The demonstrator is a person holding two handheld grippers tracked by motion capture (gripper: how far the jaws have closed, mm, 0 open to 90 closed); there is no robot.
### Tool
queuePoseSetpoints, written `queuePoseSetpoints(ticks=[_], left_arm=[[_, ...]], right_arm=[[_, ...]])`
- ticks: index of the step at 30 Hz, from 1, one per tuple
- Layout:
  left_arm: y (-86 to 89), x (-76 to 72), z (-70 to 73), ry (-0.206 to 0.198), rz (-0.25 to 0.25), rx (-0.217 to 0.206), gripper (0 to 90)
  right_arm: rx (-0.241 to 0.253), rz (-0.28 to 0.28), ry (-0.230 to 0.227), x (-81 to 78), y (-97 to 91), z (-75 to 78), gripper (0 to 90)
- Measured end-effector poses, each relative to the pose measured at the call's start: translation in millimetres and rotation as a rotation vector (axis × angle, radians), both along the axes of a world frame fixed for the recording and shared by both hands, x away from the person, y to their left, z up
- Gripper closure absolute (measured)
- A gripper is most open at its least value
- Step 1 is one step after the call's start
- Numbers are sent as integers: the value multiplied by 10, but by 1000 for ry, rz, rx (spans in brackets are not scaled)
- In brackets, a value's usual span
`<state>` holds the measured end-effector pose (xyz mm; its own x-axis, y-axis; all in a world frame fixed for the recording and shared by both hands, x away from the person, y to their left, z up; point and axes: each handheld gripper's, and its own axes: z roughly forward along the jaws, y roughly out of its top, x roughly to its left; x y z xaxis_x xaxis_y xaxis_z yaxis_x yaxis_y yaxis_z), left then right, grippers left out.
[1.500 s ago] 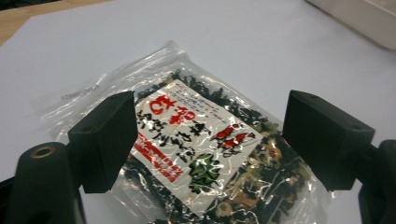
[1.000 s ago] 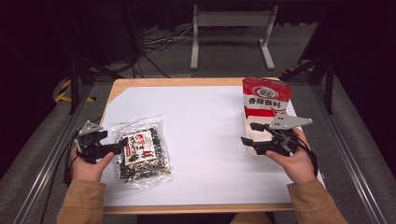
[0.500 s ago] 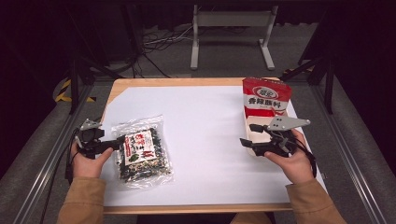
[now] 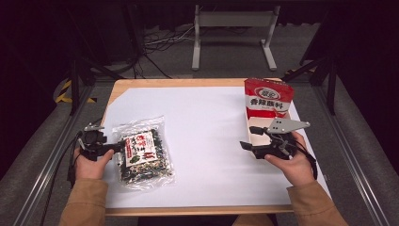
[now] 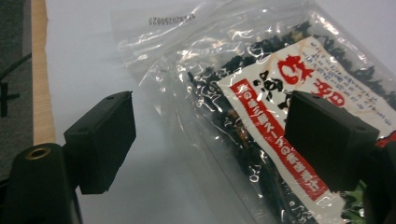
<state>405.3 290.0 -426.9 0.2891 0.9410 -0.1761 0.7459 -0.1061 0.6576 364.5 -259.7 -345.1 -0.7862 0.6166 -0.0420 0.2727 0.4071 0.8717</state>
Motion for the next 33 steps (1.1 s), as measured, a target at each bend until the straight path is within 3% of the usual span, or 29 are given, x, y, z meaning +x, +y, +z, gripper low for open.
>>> queuePoseSetpoints(ticks=[6, 11, 18, 28, 33], left_arm=[[27, 25, -51, 21, 8, -11, 168], [4, 63, -100, 68, -16, -30, 166], [-14, 101, -149, 101, -17, -52, 151], [-50, 96, -145, 126, -38, -96, 301], [-87, 91, -137, 141, -40, -113, 431]], right_arm=[[-2, 3, 2, -2, 7, -7, 336], [-3, 12, 5, -6, 31, -16, 333], [-5, 12, 7, -8, 37, -26, 328], [-11, 21, 15, -2, 68, -55, 323], [-7, 22, 10, -6, 69, -47, 319]])
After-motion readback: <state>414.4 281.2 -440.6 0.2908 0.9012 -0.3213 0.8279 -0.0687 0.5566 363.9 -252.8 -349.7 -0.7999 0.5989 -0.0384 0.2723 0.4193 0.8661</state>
